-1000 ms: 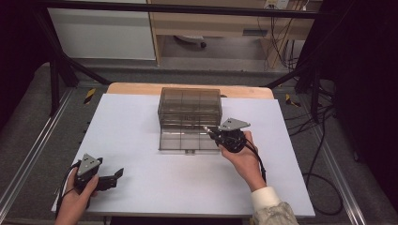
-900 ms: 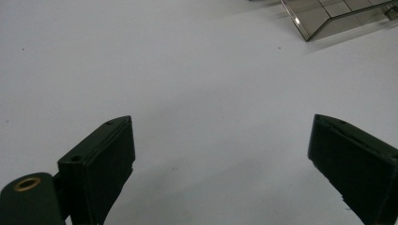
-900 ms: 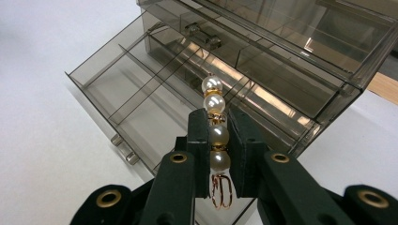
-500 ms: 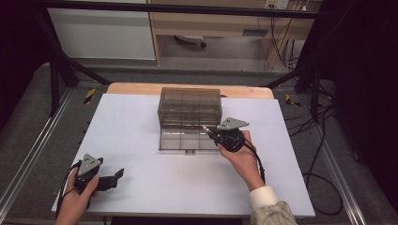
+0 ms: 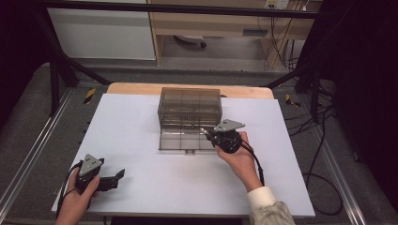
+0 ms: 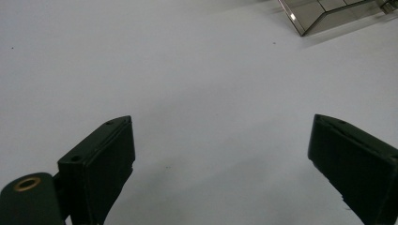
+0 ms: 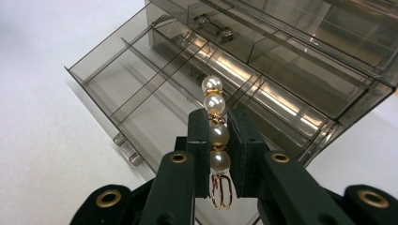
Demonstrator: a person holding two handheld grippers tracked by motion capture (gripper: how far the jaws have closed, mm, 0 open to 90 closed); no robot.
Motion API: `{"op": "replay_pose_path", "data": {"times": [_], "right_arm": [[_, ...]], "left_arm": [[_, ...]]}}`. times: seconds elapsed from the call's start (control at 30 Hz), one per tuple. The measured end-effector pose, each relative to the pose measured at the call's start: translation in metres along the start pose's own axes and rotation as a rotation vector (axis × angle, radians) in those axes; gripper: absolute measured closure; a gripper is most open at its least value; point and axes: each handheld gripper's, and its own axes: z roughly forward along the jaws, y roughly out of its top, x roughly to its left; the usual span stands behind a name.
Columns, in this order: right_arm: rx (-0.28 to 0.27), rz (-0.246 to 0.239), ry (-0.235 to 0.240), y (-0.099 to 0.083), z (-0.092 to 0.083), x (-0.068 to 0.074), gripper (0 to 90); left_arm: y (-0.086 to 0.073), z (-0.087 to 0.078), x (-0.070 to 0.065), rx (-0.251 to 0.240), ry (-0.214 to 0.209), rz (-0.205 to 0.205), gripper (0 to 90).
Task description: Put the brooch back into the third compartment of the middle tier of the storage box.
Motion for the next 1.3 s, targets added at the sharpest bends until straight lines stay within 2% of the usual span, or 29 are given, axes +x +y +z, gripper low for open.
{"op": "replay_pose_path", "data": {"times": [0.83,1.03,1.3], "right_arm": [[0.034,-0.009,0.012,-0.006,0.006,0.004,80.1],[0.063,-0.029,0.007,-0.009,0.011,0.004,80.1],[0.093,-0.028,0.003,-0.014,0.017,0.001,80.1]], "left_arm": [[0.000,0.001,-0.002,0.007,-0.013,0.014,7.6],[0.000,0.002,-0.003,0.008,-0.015,0.014,7.6],[0.000,0.002,-0.004,0.009,-0.017,0.016,7.6]]}}
